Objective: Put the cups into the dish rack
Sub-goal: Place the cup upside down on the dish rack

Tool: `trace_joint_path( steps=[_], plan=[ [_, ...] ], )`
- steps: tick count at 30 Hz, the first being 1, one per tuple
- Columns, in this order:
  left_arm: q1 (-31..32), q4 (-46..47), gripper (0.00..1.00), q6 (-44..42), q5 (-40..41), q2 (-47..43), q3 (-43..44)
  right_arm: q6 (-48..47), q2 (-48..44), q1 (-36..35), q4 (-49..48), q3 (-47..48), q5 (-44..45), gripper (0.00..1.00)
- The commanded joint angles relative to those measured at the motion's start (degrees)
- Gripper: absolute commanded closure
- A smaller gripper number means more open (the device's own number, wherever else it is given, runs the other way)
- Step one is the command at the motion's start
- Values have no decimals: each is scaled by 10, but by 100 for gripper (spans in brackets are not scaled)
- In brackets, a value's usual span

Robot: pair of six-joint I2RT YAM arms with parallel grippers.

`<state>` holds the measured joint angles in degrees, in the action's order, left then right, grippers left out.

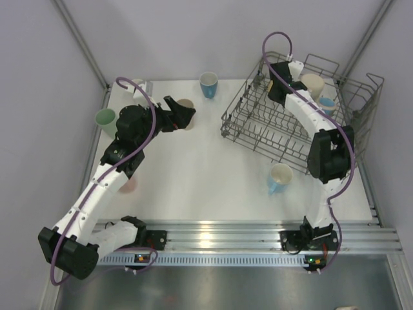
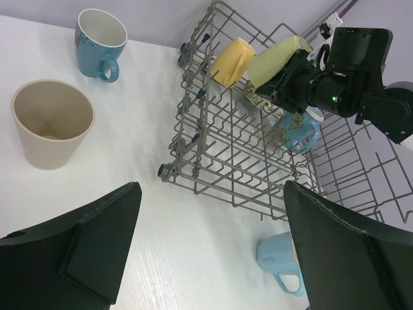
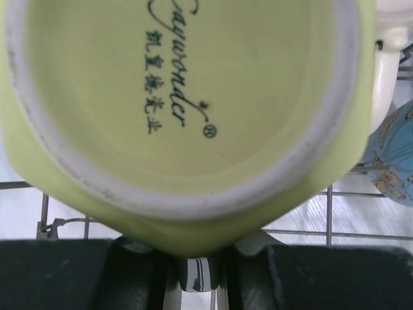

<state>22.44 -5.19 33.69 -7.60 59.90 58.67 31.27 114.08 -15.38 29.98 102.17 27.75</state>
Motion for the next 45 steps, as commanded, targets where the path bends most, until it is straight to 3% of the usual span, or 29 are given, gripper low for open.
trace_joint_path(
  steps=[1, 16, 28, 34, 45],
  plan=[
    [-2, 5, 3, -10, 5, 4, -1, 23, -25, -1, -40, 7, 13, 100],
    [-1, 4, 3, -6, 5, 4, -5, 45, -31, -4, -46, -33, 17, 100],
    [-2, -2, 3, -6, 9, 0, -7, 56, 1, 0, -30, -8, 10, 100],
    [-1, -1, 3, -5, 7, 2, -7, 50, 4, 0, -21, 1, 11, 82],
    [-2, -2, 4, -1, 10, -4, -8, 54, 4, 4, -7, -2, 14, 73]
  ],
)
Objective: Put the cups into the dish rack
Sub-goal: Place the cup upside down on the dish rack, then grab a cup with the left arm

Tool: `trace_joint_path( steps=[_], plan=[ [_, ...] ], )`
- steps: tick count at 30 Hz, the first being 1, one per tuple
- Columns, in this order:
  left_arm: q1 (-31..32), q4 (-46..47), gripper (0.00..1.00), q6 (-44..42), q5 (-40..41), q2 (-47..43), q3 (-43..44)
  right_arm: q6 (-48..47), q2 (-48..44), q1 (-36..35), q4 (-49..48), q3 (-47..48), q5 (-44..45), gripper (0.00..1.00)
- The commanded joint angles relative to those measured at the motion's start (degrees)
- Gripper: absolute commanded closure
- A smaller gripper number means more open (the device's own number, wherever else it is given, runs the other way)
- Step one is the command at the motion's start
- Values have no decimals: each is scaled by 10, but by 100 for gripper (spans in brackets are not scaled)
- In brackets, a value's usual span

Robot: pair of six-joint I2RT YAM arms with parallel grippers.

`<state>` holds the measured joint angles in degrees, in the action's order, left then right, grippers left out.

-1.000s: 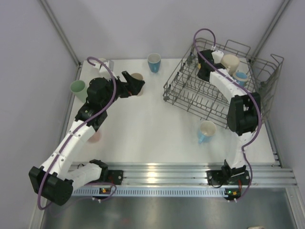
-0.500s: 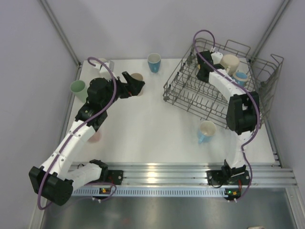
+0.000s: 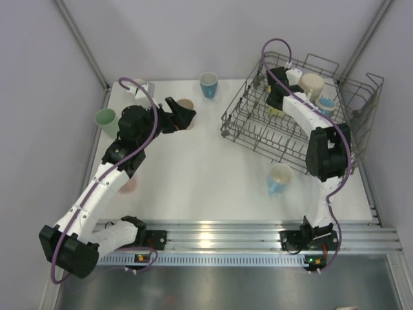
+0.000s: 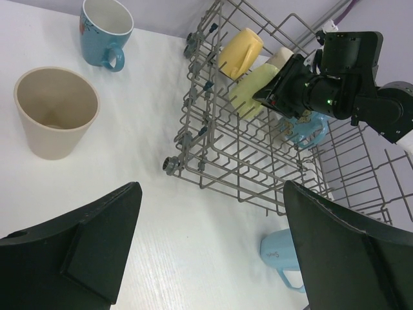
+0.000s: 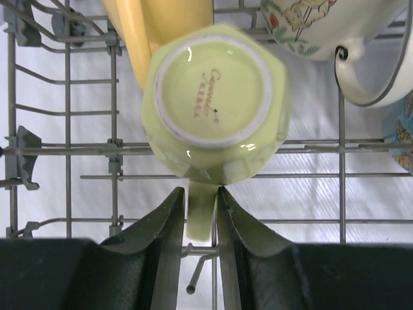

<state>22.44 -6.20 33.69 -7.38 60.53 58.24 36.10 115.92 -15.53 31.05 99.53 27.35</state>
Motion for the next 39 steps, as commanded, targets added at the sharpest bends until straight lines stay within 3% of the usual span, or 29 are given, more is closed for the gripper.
trace_joint_path(
  steps=[1, 11, 14, 23, 27, 39],
  plan=[
    [-2, 8, 4, -1, 8, -11, -3, 6, -16, 6, -18, 24, 19, 73],
    [-1, 7, 4, 0, 8, -11, -1, 1, -39, 7, -3, 19, 16, 73],
    [-1, 3, 4, -5, 8, -10, 4, -5, -57, 9, 16, 22, 10, 68],
    [-1, -41, 4, -37, 25, -15, 38, -61, -155, 41, 51, -3, -100, 32],
    [-1, -71, 3, -59, 40, -19, 62, -96, -202, 45, 80, 14, -155, 1],
    [-6, -197, 3, -111, 63, 91, 178, -154, -382, 31, 18, -137, -360, 1]
  ],
)
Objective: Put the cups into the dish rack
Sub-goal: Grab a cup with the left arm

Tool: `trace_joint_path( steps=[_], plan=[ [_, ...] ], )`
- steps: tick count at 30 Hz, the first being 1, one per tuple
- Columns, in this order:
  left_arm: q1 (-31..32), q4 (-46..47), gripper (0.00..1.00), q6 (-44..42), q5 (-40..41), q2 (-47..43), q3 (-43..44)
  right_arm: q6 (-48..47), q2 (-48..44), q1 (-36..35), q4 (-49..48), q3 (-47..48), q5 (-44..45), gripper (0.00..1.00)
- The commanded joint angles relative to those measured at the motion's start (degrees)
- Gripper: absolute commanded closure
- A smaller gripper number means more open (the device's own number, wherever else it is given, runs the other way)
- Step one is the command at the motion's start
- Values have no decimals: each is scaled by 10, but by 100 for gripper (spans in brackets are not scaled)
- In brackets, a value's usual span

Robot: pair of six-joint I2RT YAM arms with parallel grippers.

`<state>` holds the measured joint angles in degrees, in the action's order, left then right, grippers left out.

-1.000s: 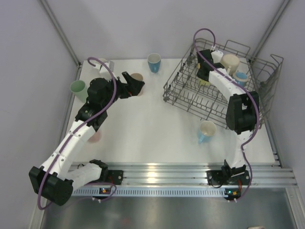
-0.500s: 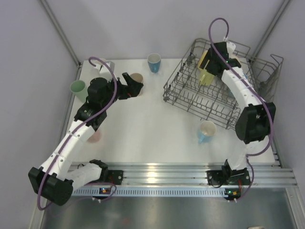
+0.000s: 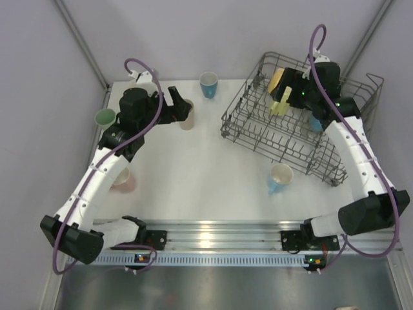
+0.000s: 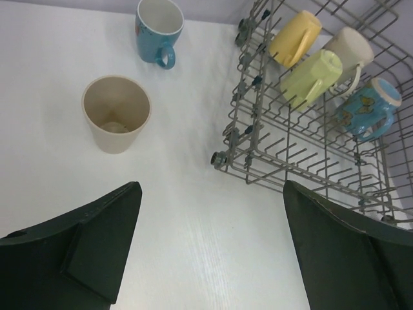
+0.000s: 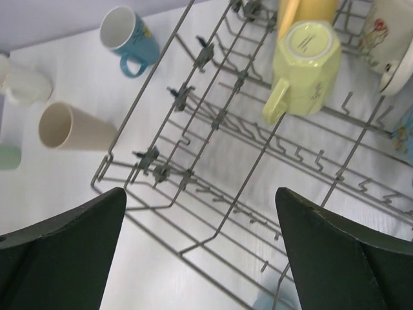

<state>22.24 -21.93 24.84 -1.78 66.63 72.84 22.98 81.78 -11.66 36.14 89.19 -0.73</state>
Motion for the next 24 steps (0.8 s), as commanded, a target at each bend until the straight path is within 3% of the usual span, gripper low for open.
trace_joint_path(
  steps=[1, 10, 15, 18, 19, 24],
  plan=[
    [-8, -47, 4, -25, 5, 39, 41, -22, -60, -8, -39, -45, -94, 0],
    [-75, -90, 10, -67, -35, 125, 102, -15, -117, -10, -106, -121, -136, 1],
    [-162, -89, 14, -37, -89, 146, 106, -12, -130, -10, -121, -132, -154, 1],
    [-178, -95, 14, -66, -38, 144, 108, -8, -136, -10, -133, -145, -153, 1],
    [-178, -99, 14, -68, 36, 142, 110, -8, -137, -10, -133, -147, -157, 1],
    [-250, -103, 15, -35, 70, 168, 134, 6, -145, -10, -157, -173, -182, 1]
  ],
)
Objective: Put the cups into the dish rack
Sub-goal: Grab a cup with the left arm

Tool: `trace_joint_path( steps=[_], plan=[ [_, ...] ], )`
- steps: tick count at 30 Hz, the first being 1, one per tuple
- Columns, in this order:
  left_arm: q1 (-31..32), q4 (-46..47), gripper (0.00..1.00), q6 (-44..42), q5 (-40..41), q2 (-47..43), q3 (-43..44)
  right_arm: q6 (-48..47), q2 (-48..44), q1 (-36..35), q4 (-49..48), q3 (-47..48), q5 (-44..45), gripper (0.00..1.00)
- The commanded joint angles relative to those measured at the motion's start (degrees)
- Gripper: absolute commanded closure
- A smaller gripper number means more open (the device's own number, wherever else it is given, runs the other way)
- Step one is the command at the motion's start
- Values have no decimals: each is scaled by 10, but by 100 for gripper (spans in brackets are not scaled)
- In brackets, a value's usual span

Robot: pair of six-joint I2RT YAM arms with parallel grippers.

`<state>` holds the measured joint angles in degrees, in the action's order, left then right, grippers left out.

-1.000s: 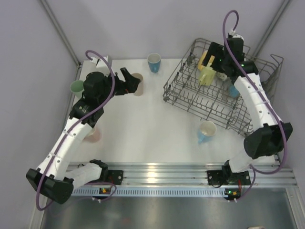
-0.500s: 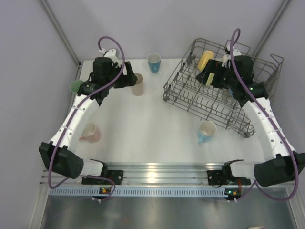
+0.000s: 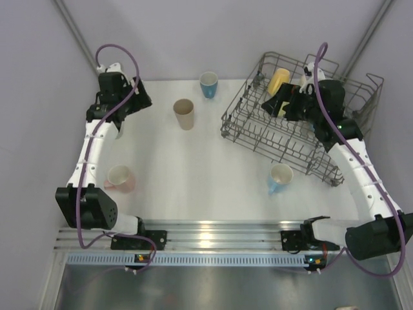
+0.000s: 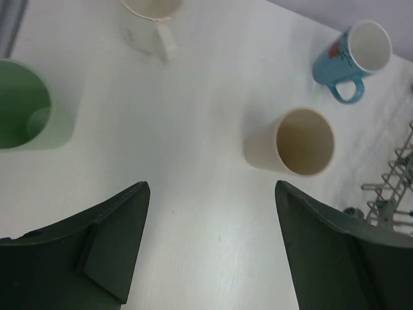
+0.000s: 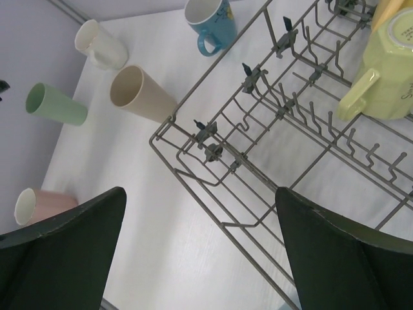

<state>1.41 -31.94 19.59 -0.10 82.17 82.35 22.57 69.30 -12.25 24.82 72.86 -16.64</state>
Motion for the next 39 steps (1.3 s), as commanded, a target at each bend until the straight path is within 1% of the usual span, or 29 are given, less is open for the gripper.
trace_joint_path(
  steps=[1, 2, 4, 6, 8, 9, 12, 14, 15, 16, 17, 18, 19, 22, 26, 29, 32, 39],
  plan=[
    [-54, -6, 16, 39, 51, 17, 40, 12, -26, -5, -48, -13, -24, 1],
    [-76, -5, 18, 74, 48, 19, 38, 13, -27, -6, -51, -19, -28, 1],
    [-86, -6, 21, 90, 64, 17, 28, 14, -28, -5, -55, -22, -30, 1],
    [-86, -8, 22, 106, 114, 7, 14, 13, -29, -7, -57, -24, -33, 1],
    [-87, -12, 22, 131, 156, -21, -17, 13, -29, -8, -58, -25, -34, 1],
    [-87, -14, 22, 140, 196, -35, -44, 13, -29, -8, -59, -26, -36, 0],
    [-88, -17, 18, 181, 240, -103, -92, 10, -29, -9, -63, -33, -40, 1],
    [-89, -23, 18, 192, 221, -124, -108, 11, -30, -8, -64, -38, -42, 1],
    [-89, -24, 19, 194, 177, -129, -114, 11, -32, -9, -66, -39, -44, 1],
    [-89, -25, 22, 200, 157, -141, -132, 12, -31, -9, -68, -42, -47, 1],
    [-89, -28, 22, 210, 138, -147, -145, 13, -32, -9, -69, -44, -48, 1],
    [-89, -28, 22, 218, 102, -151, -161, 15, -34, -10, -71, -45, -51, 1],
    [-89, -35, 22, 230, 94, -155, -176, 19, -36, -10, -75, -47, -52, 1],
    [-88, -43, 22, 222, 98, -171, -240, 20, -37, -11, -73, -53, -53, 1],
    [-88, -52, 28, 179, 113, -177, -264, 18, -47, -14, -68, -61, -53, 1],
    [-87, -66, 29, 178, 118, -188, -284, 20, -53, -15, -67, -68, -54, 1],
    [-86, -68, 29, 178, 128, -204, -295, 18, -54, -17, -63, -70, -52, 1],
    [-84, -96, 30, 162, 142, -204, -279, 19, -56, -19, -60, -75, -49, 0]
  ],
)
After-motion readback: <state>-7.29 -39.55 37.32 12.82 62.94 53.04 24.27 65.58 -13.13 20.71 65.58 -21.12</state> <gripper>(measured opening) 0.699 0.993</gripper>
